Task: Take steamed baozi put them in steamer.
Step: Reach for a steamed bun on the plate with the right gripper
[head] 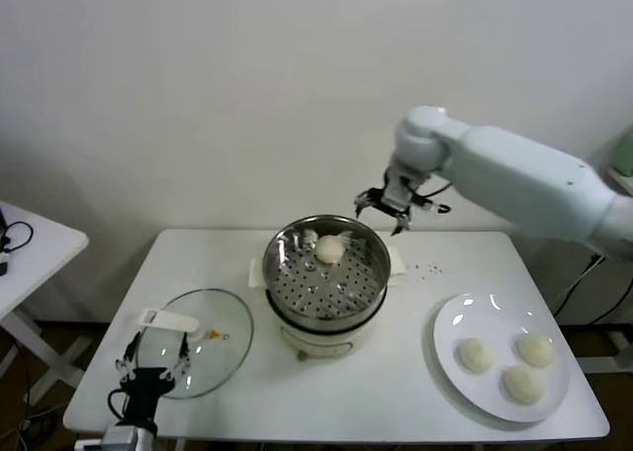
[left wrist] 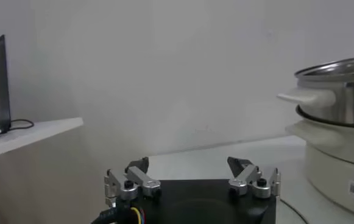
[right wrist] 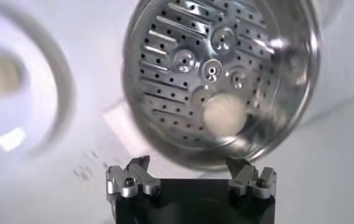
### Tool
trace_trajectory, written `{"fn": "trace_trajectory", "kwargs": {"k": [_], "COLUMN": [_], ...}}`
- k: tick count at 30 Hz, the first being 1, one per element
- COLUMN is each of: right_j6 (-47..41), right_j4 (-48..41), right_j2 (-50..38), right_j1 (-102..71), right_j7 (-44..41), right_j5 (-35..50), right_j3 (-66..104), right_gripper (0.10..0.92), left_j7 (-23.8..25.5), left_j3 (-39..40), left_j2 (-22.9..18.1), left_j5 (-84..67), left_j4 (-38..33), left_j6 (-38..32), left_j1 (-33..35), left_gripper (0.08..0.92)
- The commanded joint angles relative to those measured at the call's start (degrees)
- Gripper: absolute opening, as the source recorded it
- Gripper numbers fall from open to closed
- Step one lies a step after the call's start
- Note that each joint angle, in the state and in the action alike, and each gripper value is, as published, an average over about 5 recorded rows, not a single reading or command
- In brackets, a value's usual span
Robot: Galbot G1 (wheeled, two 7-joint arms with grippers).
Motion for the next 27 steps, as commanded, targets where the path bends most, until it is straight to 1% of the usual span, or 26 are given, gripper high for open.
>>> {"fn": "trace_trajectory", "kwargs": {"k": [1, 8, 12, 14, 19, 27], "right_j6": [-14.8, -18.0, -18.9, -19.1, -19.5, -20.0], "right_j4": [3.2, 7.6, 10.2, 10.9, 10.1, 5.1], "right_j2": [-17.3, -26.3, -29.3, -30.0, -29.1, -22.6], "right_j1": [2.7, -15.2, -29.9, -33.4, -35.3, -35.2], "right_j7": [2.7, 2.7, 2.7, 2.8, 3.1, 4.1], "right_j5": [19.2, 12.7, 8.9, 7.9, 6.2, 3.5], "right_j3": [-6.1, 5.6, 15.7, 17.4, 16.2, 13.8], "right_gripper": [0.823, 0.823, 0.823, 0.823, 0.823, 0.823], "left_j7": [-0.3, -0.3, -0.4, -0.4, -0.5, -0.7], "left_j3": [0.2, 0.6, 0.9, 1.2, 1.6, 1.3], "left_j2": [0.2, 0.0, -0.2, -0.3, -0.4, -0.4], "left_j5": [-0.1, 0.4, 1.4, 1.3, 1.2, 1.0], "left_j4": [0.1, -0.1, 0.2, 0.3, 0.3, 0.0], "left_j6": [0.3, 0.3, 0.1, 0.2, 0.2, 0.2], "left_j1": [-0.7, -0.7, -1.0, -1.1, -1.0, -0.2], "left_gripper": [0.823, 0.823, 0.823, 0.823, 0.823, 0.823]}}
